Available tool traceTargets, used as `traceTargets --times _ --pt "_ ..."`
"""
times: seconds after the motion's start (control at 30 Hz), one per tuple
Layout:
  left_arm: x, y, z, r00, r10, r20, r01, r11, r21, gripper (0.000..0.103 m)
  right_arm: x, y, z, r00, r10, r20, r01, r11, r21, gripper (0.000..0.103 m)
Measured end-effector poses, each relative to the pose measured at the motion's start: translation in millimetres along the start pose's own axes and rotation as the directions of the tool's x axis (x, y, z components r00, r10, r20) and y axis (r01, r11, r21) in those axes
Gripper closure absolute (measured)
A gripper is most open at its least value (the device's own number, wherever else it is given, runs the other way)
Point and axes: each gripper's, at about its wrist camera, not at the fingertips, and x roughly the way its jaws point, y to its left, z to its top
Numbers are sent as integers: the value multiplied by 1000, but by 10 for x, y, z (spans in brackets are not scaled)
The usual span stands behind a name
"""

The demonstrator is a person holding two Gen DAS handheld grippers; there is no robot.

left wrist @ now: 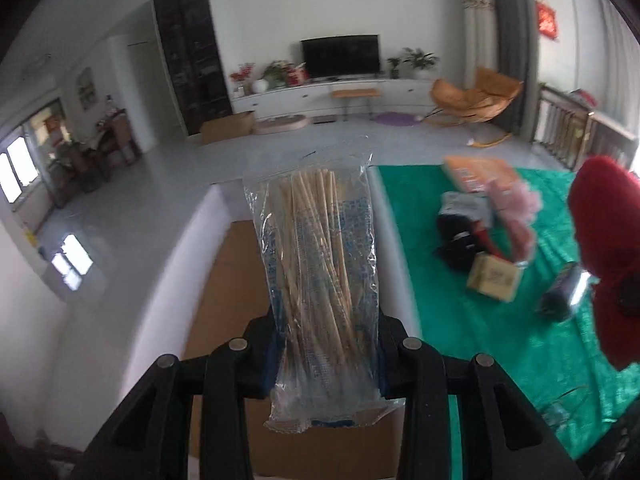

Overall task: Organize soft objects
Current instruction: 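Lift the swab bag with the left gripper while the right gripper lifts the yarn toward the bin, then open the right gripper over the white bin while the left gripper releases the swab bag, then move the left gripper toward the teal patterned pouch while the right gripper returns to the table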

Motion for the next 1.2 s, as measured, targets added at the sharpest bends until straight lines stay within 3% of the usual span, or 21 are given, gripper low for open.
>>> traceTargets --times 0.07,0.13,0.17,0.23,0.27,0.33,0.43,0.5,0.63,0.7,0.77,0.8,0.9,0.93,0.97,1.0,1.07,1.1,1.13,1.2 --pt "53 278 -113 994 111 -22 -111 994 0 67 361 308 44 996 73 -45 -75 997 -36 58" --pt "101 442 -212 972 230 -46 -229 973 15 63 669 528 56 991 108 -79 -114 991 -68 56" --pt "134 510 -269 957 284 -56 -284 959 18 56 859 645 81 986 135 -101 -143 987 -78 50" --pt "173 588 -344 932 356 -65 -356 935 12 0 1154 739 104 974 178 -138 -187 981 -59 23" --pt "181 581 -385 926 374 -47 -374 928 11 0 1239 759 106 976 167 -142 -178 982 -62 16" --pt "172 528 -439 914 404 -23 -403 914 36 0 1268 753 108 983 131 -131 -144 986 -89 16" --pt "230 460 -509 930 367 -20 -366 930 44 0 1098 572 4 990 53 -131 -69 990 -124 16" --pt "222 351 -504 942 334 -15 -333 942 41 0 979 351 -194 979 39 -201 -67 989 -131 16" --pt "214 103 -387 957 289 7 -289 955 74 0 652 -401 -798 923 -13 -385 -8 999 -52 16" --pt "192 -51 -290 963 269 17 -270 959 89 0 532 -677 -1093 868 30 -495 -25 1000 17 16" --pt "195 -210 -179 970 244 19 -245 965 94 0 512 -830 -1357 786 102 -609 -77 995 66 16" --pt "186 -305 -141 974 226 21 -227 969 95 0 538 -887 -1438 759 120 -640 -90 993 79 16" --pt "24 -495 -121 986 163 41 -167 981 100 0 720 -1190 -1466 729 182 -660 -84 980 178 16" --pt "-28 -567 -96 989 143 47 -148 983 107 0 804 -1368 -1414 737 184 -650 -47 974 222 16" --pt "-70 -624 -97 991 124 50 -129 985 115 0 877 -1525 -1333 758 177 -627 -17 967 252 17" --pt "-121 -706 -101 994 97 51 -102 987 128 0 871 -1643 -1203 795 132 -592 21 969 244 18" --pt "-225 -909 -107 998 23 52 -31 987 157 0 603 -1888 -868 906 -104 -411 193 964 182 17" --pt "-278 -1002 -140 999 -12 49 3 985 170 0 441 -1940 -683 924 -229 -306 285 946 152 17" --pt "-329 -1116 -166 998 -53 46 44 982 184 0 291 -1951 -534 931 -301 -206 331 935 130 16" --pt "-393 -1375 -256 990 -137 20 129 969 210 0 -88 -1913 -429 946 -322 -34 324 937 129 16"
